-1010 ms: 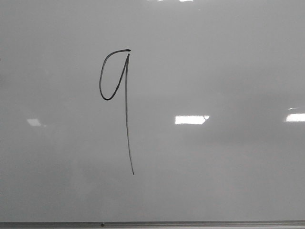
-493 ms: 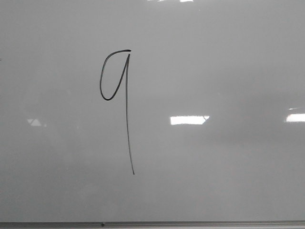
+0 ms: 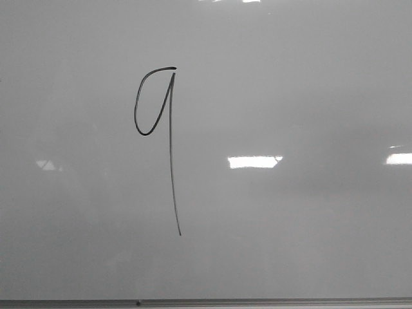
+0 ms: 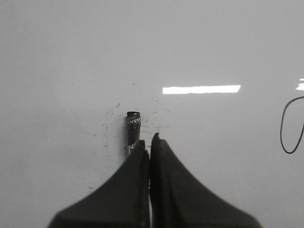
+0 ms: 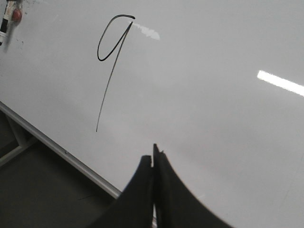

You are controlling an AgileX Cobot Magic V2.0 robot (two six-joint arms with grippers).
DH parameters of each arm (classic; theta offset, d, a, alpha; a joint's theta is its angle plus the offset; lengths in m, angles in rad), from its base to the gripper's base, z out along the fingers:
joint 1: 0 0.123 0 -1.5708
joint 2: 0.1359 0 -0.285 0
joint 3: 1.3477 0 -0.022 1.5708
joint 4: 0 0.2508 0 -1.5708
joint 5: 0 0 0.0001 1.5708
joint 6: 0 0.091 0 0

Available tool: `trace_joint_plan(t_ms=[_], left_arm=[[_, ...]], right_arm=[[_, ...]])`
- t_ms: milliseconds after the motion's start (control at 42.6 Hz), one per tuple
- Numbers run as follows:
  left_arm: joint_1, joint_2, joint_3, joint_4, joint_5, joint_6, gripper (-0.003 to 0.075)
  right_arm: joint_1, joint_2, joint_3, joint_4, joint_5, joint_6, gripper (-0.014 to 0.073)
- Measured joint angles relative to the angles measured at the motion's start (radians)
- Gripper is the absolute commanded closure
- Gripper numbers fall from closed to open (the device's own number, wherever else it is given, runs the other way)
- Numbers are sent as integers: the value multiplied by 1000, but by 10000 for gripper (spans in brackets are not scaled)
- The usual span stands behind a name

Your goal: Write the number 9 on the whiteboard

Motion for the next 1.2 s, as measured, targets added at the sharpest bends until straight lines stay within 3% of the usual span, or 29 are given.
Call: trace_joint_plan(t_ms=[634, 916, 1198], left_arm=[[13, -33, 21, 0, 0, 0, 739], [123, -249, 202, 18, -34, 0, 739], [82, -298, 404, 21, -150, -3, 739]], right_arm=[[0, 0, 0, 0, 0, 0, 664], [0, 0, 0, 0, 0, 0, 664], [0, 0, 0, 0, 0, 0, 664]])
